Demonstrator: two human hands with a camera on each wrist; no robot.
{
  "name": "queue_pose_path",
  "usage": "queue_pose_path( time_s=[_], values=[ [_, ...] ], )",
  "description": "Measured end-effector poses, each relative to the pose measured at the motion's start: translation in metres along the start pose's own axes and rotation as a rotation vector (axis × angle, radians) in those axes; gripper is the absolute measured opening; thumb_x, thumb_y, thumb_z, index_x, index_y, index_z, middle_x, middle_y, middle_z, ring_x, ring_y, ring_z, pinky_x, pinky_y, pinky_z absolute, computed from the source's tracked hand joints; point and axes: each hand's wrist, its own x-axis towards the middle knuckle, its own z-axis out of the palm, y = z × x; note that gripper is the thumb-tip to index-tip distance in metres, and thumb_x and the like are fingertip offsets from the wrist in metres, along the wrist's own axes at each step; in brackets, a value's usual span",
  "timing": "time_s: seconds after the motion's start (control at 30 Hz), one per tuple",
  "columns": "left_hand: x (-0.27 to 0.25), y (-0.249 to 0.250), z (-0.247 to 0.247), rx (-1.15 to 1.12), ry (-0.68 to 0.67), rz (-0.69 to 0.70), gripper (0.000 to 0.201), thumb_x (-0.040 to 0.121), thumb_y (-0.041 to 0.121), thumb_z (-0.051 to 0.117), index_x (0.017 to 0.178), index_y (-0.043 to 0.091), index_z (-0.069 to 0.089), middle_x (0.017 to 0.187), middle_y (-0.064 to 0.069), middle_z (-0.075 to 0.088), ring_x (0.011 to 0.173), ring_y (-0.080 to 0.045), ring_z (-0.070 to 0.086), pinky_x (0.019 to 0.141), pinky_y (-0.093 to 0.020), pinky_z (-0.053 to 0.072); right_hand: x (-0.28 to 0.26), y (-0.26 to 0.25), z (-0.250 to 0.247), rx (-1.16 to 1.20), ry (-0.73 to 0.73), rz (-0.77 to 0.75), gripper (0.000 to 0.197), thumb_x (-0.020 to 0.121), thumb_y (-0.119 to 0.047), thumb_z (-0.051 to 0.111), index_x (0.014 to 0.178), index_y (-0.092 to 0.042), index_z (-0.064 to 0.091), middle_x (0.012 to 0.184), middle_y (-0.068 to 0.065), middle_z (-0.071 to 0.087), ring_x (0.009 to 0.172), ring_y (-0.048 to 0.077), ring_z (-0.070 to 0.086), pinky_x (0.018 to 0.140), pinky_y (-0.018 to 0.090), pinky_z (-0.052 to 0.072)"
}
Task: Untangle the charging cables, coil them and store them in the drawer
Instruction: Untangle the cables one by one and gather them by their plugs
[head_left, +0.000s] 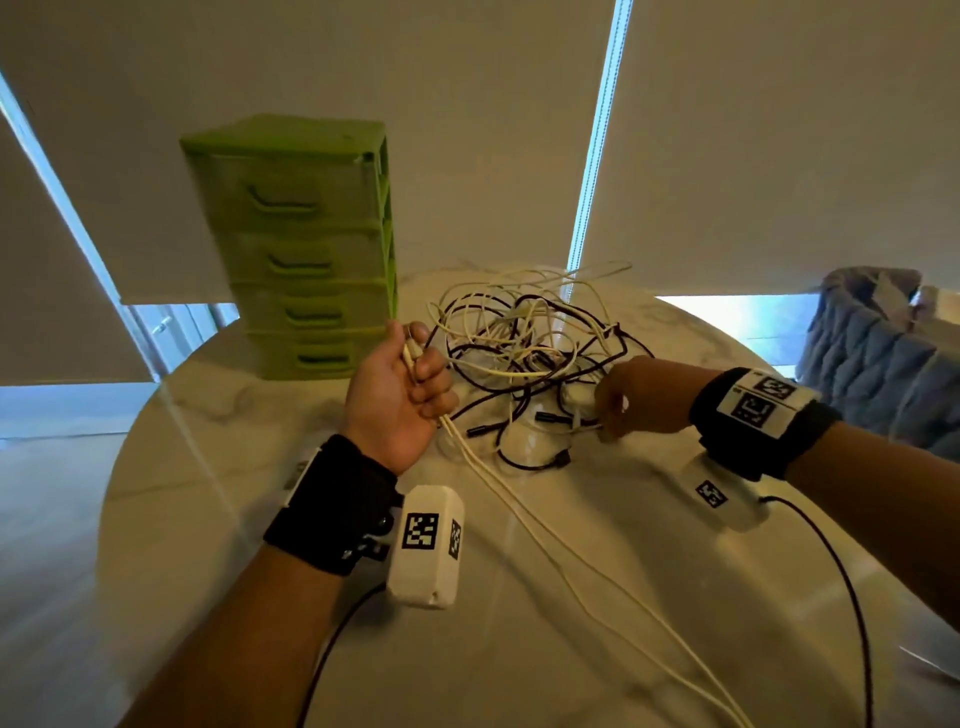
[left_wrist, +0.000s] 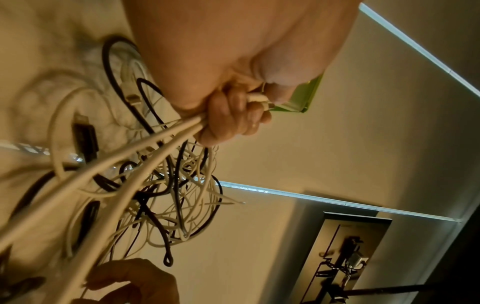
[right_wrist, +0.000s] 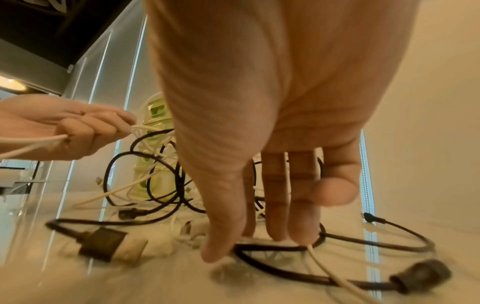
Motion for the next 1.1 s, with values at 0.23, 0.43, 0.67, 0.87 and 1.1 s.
queue_pose_path(
  time_s=[0.23, 0.43, 0.67, 0.87, 1.1],
  values=[
    [-0.005, -0.001, 0.001, 0.032, -0.016, -0.061, 0.04, 0.101, 0.047, 0.03, 0.078, 0.019, 0.046, 0.054, 0.006, 0.031, 0.041, -0.006, 0.022, 0.042, -0.021, 0.014, 0.001, 0.004, 0.013, -0.01, 0.028, -0.134, 0.008, 0.09, -0.033, 0.063, 0.092, -0.027, 0.069, 0.084, -0.017, 0.049, 0.087, 0.009, 0.049, 0.075, 0.021, 0.036],
    [-0.008, -0.002, 0.002, 0.087, 0.008, -0.082, 0.033, 0.099, 0.043, 0.038, 0.076, 0.021, 0.046, 0.053, 0.006, 0.028, 0.04, -0.006, 0.022, 0.04, -0.02, 0.015, -0.02, -0.013, 0.009, 0.041, 0.058, -0.273, 0.013, 0.095, -0.029, 0.057, 0.082, -0.029, 0.055, 0.079, -0.017, 0.048, 0.073, 0.002, 0.048, 0.07, 0.019, 0.039],
    [-0.011, -0.003, 0.004, 0.181, -0.023, -0.019, 0.018, 0.083, 0.031, 0.057, 0.076, 0.021, 0.044, 0.049, 0.008, 0.028, 0.039, -0.005, 0.02, 0.038, -0.019, 0.014, -0.024, -0.032, -0.094, 0.473, 0.733, -0.261, 0.013, 0.099, -0.019, 0.05, 0.092, -0.012, 0.059, 0.066, 0.002, 0.062, 0.048, 0.002, 0.06, 0.053, 0.017, 0.048],
    [-0.013, -0.006, 0.006, 0.446, 0.02, 0.058, 0.021, 0.079, 0.028, 0.066, 0.096, 0.017, 0.061, 0.057, 0.006, 0.037, 0.042, -0.004, 0.023, 0.037, -0.017, 0.016, -0.021, -0.025, -0.148, 0.934, 0.855, -0.148, 0.018, 0.103, -0.023, 0.041, 0.107, -0.008, 0.051, 0.07, 0.009, 0.058, 0.049, 0.018, 0.063, 0.052, 0.032, 0.053],
    [-0.012, -0.012, 0.013, 0.557, 0.033, 0.103, 0.025, 0.089, 0.012, 0.063, 0.114, 0.019, 0.064, 0.056, 0.007, 0.031, 0.047, -0.006, 0.023, 0.041, -0.02, 0.016, -0.024, -0.028, -0.118, 0.974, 0.624, -0.209, 0.014, 0.102, -0.028, 0.043, 0.1, -0.017, 0.05, 0.074, 0.011, 0.065, 0.056, 0.023, 0.067, 0.06, 0.036, 0.058]
  ],
)
